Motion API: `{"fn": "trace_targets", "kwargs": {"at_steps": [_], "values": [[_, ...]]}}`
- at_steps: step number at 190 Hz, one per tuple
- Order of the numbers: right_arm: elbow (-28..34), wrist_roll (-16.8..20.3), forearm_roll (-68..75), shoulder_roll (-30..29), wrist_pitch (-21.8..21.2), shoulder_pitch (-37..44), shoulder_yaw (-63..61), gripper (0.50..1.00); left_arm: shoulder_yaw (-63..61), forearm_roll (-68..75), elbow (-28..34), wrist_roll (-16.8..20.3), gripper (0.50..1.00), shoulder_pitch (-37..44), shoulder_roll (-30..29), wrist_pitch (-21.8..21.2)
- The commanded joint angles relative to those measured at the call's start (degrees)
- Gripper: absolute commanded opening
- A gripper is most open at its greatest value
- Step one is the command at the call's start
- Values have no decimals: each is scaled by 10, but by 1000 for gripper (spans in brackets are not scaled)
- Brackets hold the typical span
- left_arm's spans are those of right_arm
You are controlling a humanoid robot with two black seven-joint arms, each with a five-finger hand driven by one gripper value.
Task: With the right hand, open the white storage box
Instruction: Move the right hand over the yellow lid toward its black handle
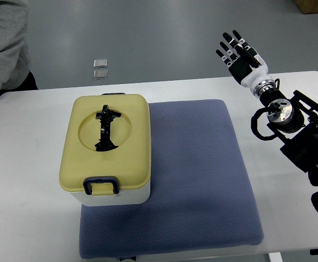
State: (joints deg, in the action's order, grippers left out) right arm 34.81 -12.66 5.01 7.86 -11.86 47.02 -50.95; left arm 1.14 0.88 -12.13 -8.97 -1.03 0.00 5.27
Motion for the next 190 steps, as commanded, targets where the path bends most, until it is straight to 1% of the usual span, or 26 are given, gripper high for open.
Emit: {"fn": "trace_targets", "kwargs": {"at_steps": [1, 49, 76, 90, 94, 105, 113, 118, 119, 120, 121, 124, 127, 128, 130, 131, 132, 133, 136, 141, 154, 169, 179, 190], "values": [[0, 0, 0, -1, 0, 0, 1, 964, 1, 0, -1, 0, 1000, 0, 0, 0], [0, 4, -7, 2, -1, 5, 3, 964, 0, 0, 0, 0, 1000, 0, 0, 0], [1, 7, -74, 7, -9, 25, 16, 964, 0, 0, 0, 0, 1000, 0, 0, 0], [0, 7, -162, 15, -41, 48, 44, 964, 1, 0, 2, 0, 1000, 0, 0, 0], [0, 7, -175, 15, -45, 53, 48, 964, 1, 0, 2, 0, 1000, 0, 0, 0], [1, 7, -257, 29, -76, 76, 73, 964, 1, 0, 3, 0, 1000, 0, 0, 0], [3, 7, -318, 42, -103, 95, 90, 964, 1, 0, 2, 0, 1000, 0, 0, 0], [8, 6, -368, 52, -129, 111, 106, 964, 1, 0, 2, 0, 1000, 0, 0, 0], [8, 6, -368, 52, -129, 111, 106, 964, 1, 0, 2, 0, 1000, 0, 0, 0], [10, 6, -387, 56, -139, 116, 111, 964, 1, 0, 2, 0, 1000, -1, 0, 0], [10, 6, -387, 56, -139, 116, 111, 964, 1, 0, 2, 0, 1000, -1, 0, 0], [16, 6, -422, 64, -157, 127, 123, 964, 1, 0, 2, 0, 1000, -1, 0, 0], [20, 5, -440, 66, -166, 134, 128, 964, 1, 0, 1, 0, 1000, -1, 0, 0], [24, 5, -459, 71, -176, 140, 133, 964, 1, 0, 1, 0, 1000, -1, 0, 0], [24, 5, -459, 71, -176, 140, 133, 964, 1, 0, 1, 0, 1000, -1, 0, 0], [28, 5, -477, 74, -185, 146, 139, 964, 1, 0, 1, 0, 1000, -1, 0, 0], [28, 5, -477, 74, -185, 146, 139, 964, 1, 0, 1, 0, 1000, -1, 0, 0], [32, 5, -496, 78, -195, 152, 144, 964, 2, 0, 1, 0, 1000, -1, 0, 0], [37, 5, -513, 81, -204, 159, 150, 964, 1, 0, 1, 0, 1000, -1, 0, 0], [54, 4, -566, 92, -231, 177, 163, 964, 2, 0, 1, 0, 1000, -1, 0, 0], [98, 4, -663, 110, -231, 210, 188, 964, 2, 0, 0, 0, 1000, -1, 0, 0], [165, 1, -766, 137, -231, 249, 210, 964, 2, -1, 1, 0, 1000, -1, 0, 0], [195, -1, -801, 141, -231, 270, 214, 964, 2, -1, 1, 0, 1000, -1, 0, 0], [214, -1, -813, 136, -231, 282, 214, 964, 2, -1, 1, 0, 1000, -1, 0, 0]]}}
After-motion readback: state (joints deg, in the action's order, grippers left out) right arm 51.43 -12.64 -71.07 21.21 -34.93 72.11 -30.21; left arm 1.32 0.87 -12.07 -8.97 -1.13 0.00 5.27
